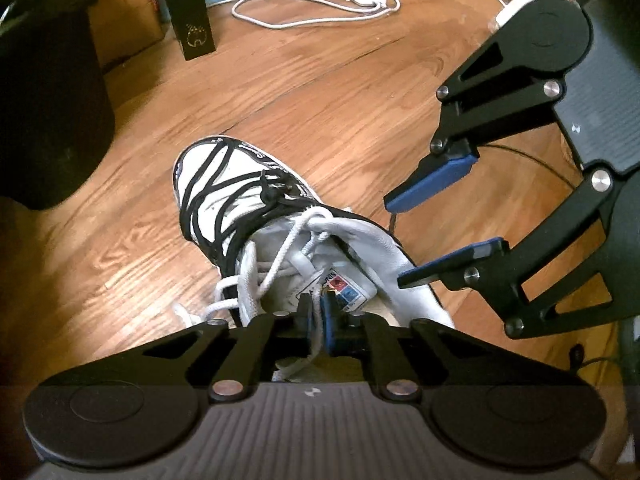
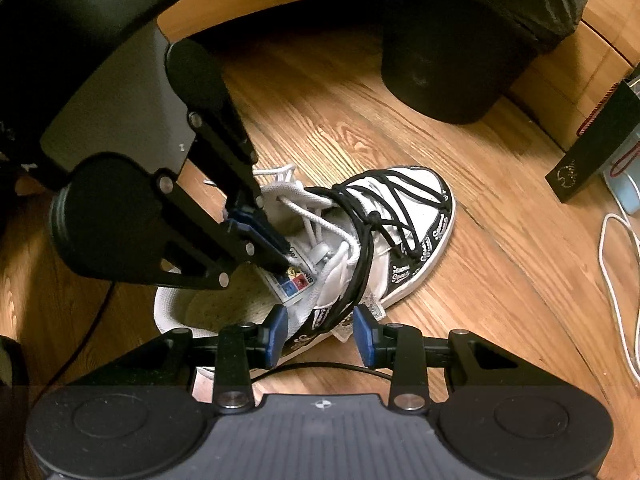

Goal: Lace up shoes with both hands
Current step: 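Hold the lace at the sneaker tongue with the left gripper while the right gripper approaches, then close the right gripper on the lace beside the left gripper's fingers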

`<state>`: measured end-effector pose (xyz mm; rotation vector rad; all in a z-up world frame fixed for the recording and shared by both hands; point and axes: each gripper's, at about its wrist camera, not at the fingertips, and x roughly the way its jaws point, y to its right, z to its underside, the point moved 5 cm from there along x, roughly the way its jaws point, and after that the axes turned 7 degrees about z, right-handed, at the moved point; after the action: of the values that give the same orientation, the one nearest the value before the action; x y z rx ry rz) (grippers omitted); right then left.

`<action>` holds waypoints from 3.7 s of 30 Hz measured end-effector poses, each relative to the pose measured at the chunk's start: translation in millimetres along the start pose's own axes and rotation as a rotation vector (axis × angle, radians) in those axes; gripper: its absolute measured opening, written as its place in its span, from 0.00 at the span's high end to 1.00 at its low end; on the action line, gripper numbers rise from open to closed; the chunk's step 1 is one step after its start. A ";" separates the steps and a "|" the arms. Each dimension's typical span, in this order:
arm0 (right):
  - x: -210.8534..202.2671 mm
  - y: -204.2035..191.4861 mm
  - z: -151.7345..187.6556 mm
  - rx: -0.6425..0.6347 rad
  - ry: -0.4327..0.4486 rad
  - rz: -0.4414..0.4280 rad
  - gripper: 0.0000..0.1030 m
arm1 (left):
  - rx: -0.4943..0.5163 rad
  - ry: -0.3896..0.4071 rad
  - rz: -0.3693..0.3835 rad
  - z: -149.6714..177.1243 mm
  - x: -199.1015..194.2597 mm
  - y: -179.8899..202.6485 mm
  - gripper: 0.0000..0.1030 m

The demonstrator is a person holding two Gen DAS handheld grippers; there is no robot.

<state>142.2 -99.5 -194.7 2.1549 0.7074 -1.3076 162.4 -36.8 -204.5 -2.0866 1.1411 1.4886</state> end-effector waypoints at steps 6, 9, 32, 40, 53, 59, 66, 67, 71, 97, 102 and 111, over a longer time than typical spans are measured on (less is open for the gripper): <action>-2.3 9.7 0.1 0.046 0.006 -0.006 0.62 | 0.016 0.022 0.020 -2.8 -11.0 5.3 0.96; -1.4 12.3 -0.9 0.097 0.011 -0.022 0.62 | 0.014 0.033 0.027 -2.6 -14.7 7.0 0.96; 10.2 62.3 22.7 0.750 -0.006 -0.305 0.79 | 0.020 0.081 0.058 -9.3 -31.7 3.3 0.96; 19.4 79.0 41.4 0.984 -0.031 -0.444 0.77 | 0.026 0.104 0.073 -10.8 -34.6 4.8 0.96; 19.0 78.6 41.6 0.950 -0.031 -0.429 0.75 | 0.000 0.117 0.102 -10.8 -20.6 2.6 0.96; 18.7 77.0 38.1 0.913 -0.037 -0.414 0.73 | 0.011 0.118 0.098 -11.2 -16.8 4.5 0.96; -1.8 62.0 12.0 0.619 0.007 -0.232 0.66 | 0.025 0.124 0.091 -13.6 -13.9 6.2 0.96; -5.3 64.2 10.5 0.624 0.020 -0.230 0.66 | 0.025 0.125 0.091 -13.8 -13.3 6.5 0.96; -15.7 83.3 8.2 0.693 0.073 -0.197 0.66 | 0.035 0.127 0.091 -14.6 -11.8 8.7 0.96; 20.6 96.8 38.0 1.256 -0.005 -0.402 0.72 | 0.020 0.153 0.083 -15.8 -8.9 11.1 0.95; 25.9 96.1 48.8 1.343 -0.014 -0.450 0.73 | 0.017 0.154 0.083 -15.5 -9.2 10.9 0.95; 32.4 95.2 55.3 1.420 -0.031 -0.468 0.81 | 0.016 0.156 0.079 -15.2 -8.6 11.5 0.95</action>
<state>183.4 -200.3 -230.9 3.0458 0.2014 -2.6066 162.2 -50.5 -188.8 -2.2028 1.3019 1.3658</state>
